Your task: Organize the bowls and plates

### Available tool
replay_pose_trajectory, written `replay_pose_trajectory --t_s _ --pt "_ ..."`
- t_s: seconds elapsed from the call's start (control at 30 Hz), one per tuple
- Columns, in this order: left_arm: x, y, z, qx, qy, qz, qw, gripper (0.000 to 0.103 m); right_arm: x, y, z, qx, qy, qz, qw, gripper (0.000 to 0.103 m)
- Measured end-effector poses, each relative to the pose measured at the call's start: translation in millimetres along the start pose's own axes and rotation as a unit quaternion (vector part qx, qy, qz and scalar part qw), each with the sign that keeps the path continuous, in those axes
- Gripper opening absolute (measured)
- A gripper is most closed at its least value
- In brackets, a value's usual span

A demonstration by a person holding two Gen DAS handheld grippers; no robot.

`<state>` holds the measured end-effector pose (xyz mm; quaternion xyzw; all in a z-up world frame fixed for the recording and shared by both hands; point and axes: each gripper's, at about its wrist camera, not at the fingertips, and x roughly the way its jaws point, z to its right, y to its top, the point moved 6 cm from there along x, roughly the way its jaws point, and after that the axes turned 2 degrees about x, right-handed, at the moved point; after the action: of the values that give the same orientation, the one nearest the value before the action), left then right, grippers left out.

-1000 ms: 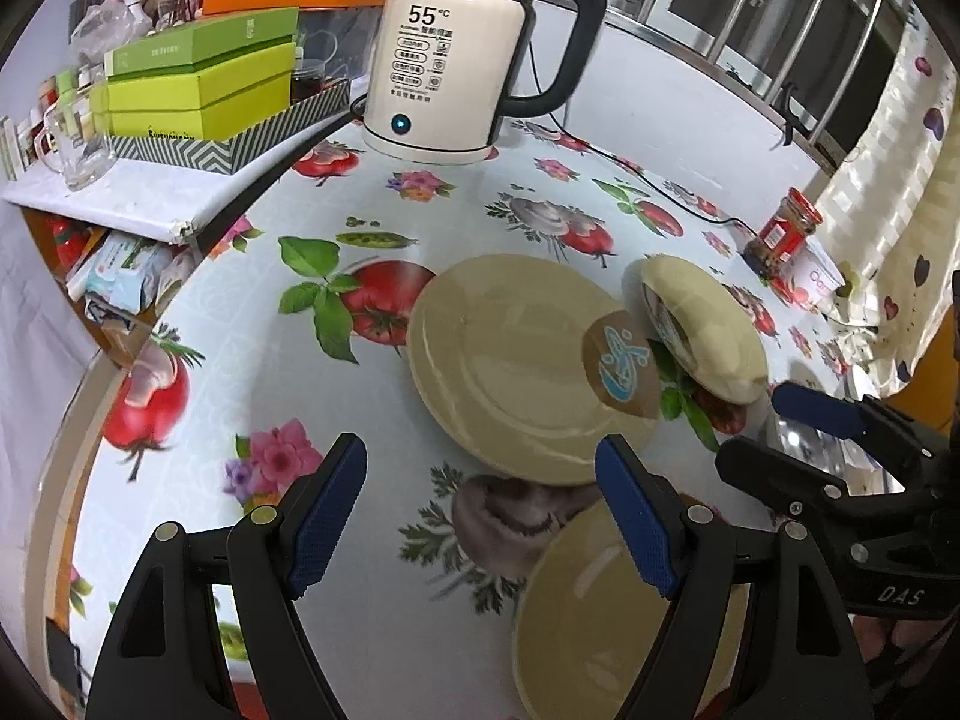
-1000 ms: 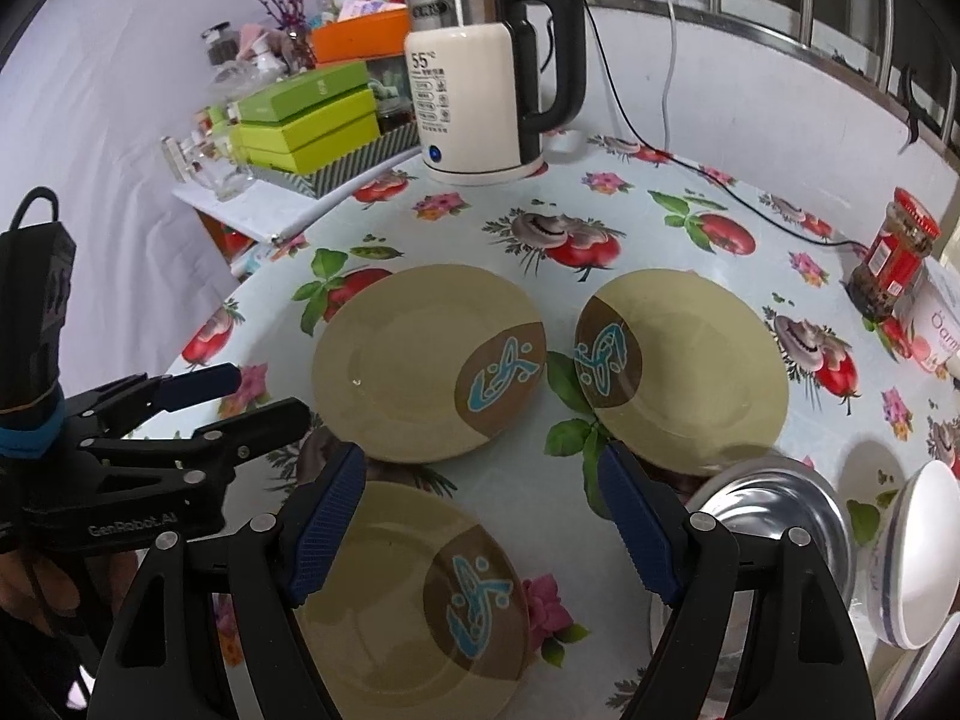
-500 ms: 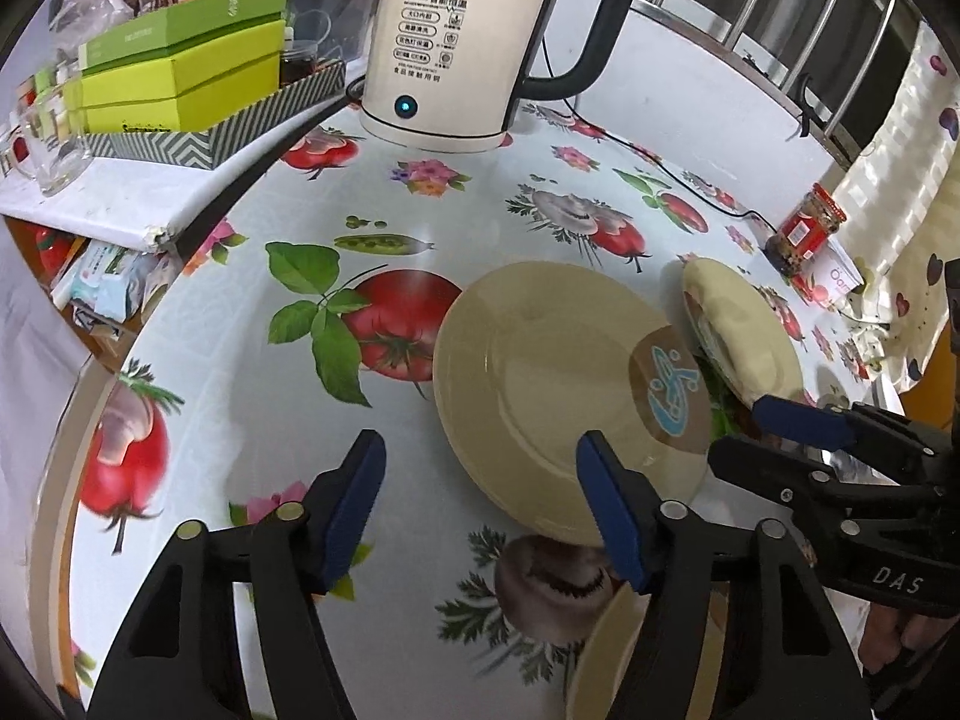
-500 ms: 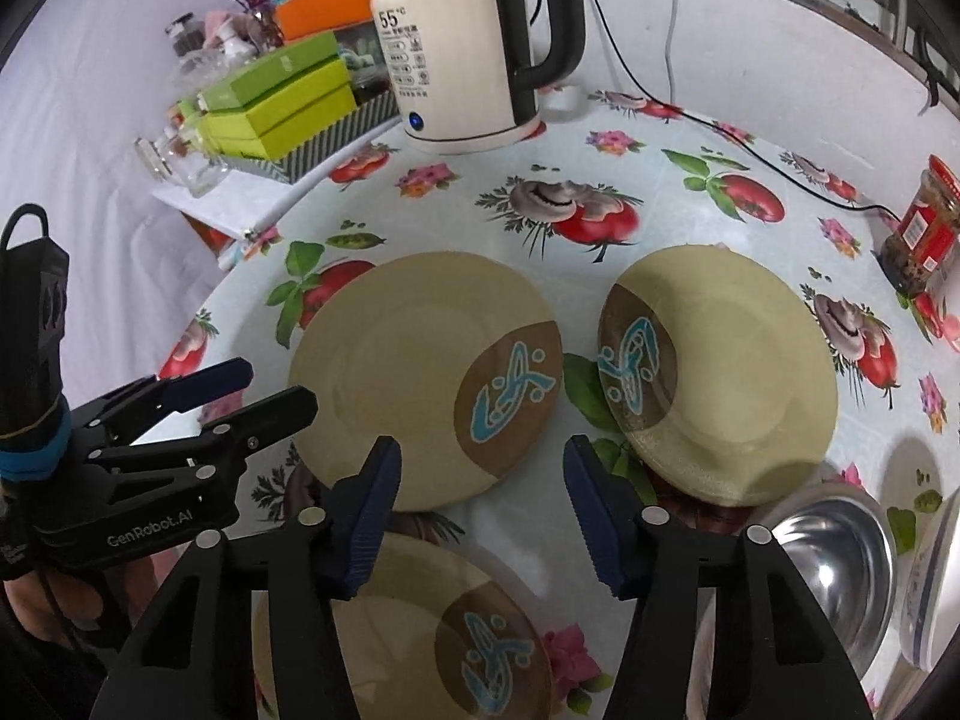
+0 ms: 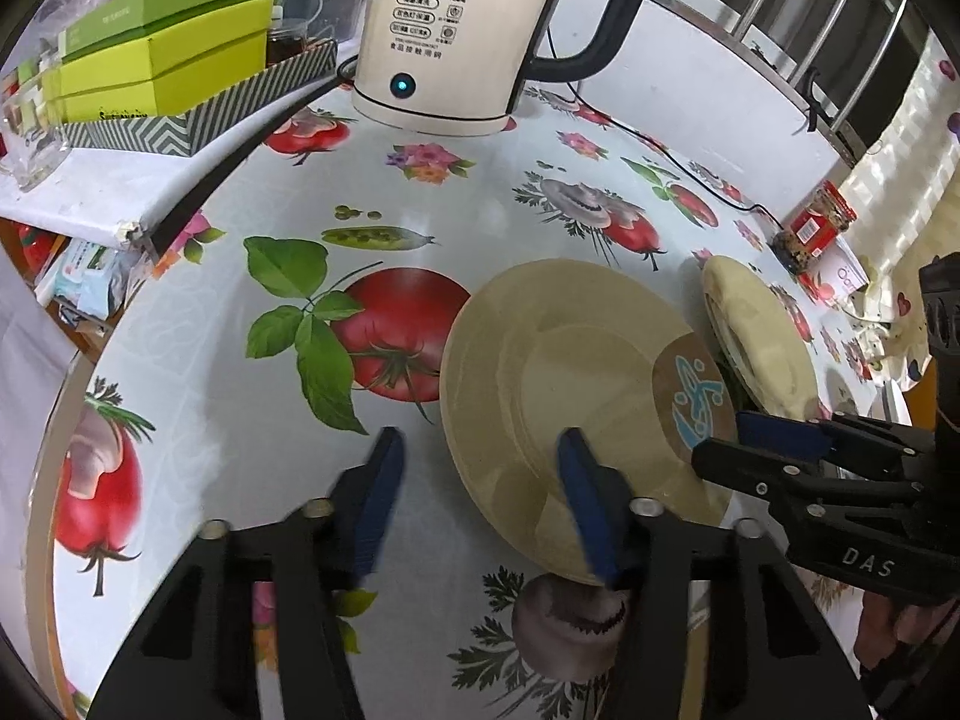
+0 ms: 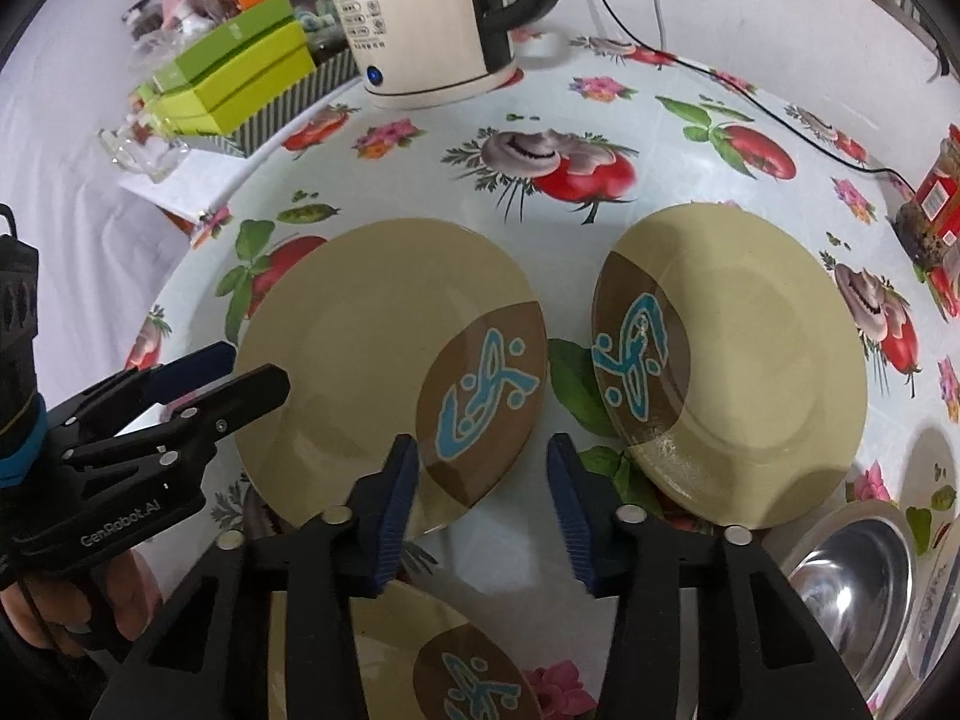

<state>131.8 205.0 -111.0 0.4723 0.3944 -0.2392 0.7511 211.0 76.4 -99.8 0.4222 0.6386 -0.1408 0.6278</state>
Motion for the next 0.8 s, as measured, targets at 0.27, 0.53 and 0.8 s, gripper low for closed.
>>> replay_pose_trajectory --t_s 0.27,0.53,0.8 --pt "4 5 1 0.004 -0.005 -0.001 1.0 0.036 7 5 1 0.005 0.005 -0.004 1.0 0.037" --pt "4 6 -1 -0.004 -0.012 0.0 0.9999 0.031 8 8 2 0.008 0.007 0.0 1.0 0.034" --pt "-6 6 0 -0.006 -0.014 0.007 0.9999 0.031 0 8 0 0.007 0.012 0.008 1.0 0.033"
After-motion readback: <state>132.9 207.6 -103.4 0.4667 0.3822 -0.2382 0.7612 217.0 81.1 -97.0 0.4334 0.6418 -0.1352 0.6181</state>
